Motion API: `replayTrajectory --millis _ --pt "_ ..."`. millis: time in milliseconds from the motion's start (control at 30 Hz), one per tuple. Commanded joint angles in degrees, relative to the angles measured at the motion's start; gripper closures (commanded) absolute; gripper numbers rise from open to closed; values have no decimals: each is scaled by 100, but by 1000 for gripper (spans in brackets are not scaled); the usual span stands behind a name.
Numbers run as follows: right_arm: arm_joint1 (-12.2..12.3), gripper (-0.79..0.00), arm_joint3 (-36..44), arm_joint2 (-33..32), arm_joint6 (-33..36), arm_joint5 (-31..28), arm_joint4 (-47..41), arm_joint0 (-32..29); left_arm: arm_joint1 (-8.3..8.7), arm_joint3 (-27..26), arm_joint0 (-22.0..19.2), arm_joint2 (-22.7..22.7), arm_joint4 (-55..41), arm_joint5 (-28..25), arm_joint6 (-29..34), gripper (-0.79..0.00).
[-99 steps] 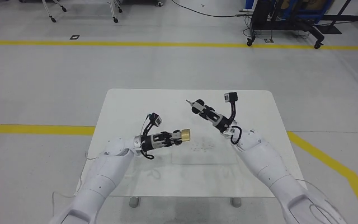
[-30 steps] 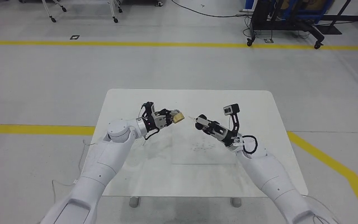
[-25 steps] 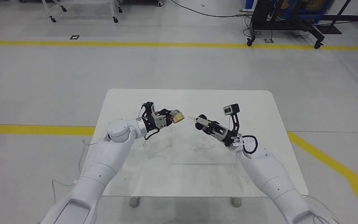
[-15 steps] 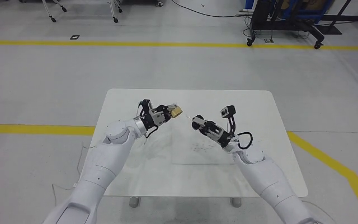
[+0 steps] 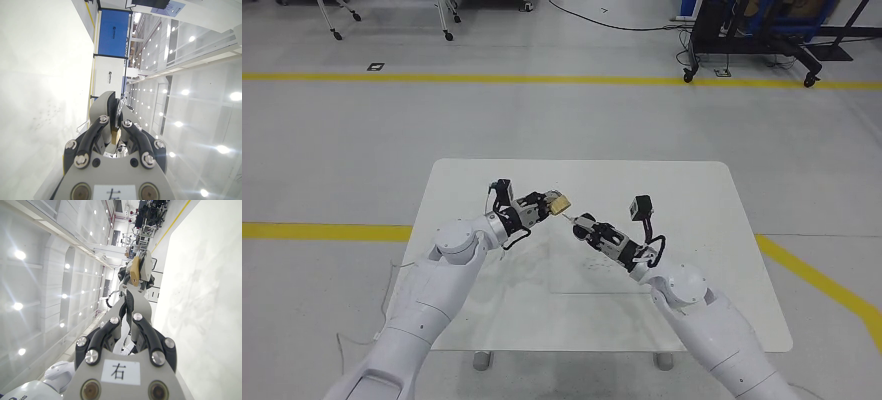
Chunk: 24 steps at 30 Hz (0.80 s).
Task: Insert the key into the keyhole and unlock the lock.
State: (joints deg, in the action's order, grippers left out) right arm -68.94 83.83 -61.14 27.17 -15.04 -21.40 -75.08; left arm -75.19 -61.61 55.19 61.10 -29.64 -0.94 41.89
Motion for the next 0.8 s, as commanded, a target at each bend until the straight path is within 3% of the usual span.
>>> replayTrajectory --millis 0,767 --pt "-14 0 -57 15 -30 4 -15 12 3 -40 26 1 25 -20 36 0" --pt "-111 0 -119 -2 -253 22 13 7 3 -248 118 7 270 -69 28 0"
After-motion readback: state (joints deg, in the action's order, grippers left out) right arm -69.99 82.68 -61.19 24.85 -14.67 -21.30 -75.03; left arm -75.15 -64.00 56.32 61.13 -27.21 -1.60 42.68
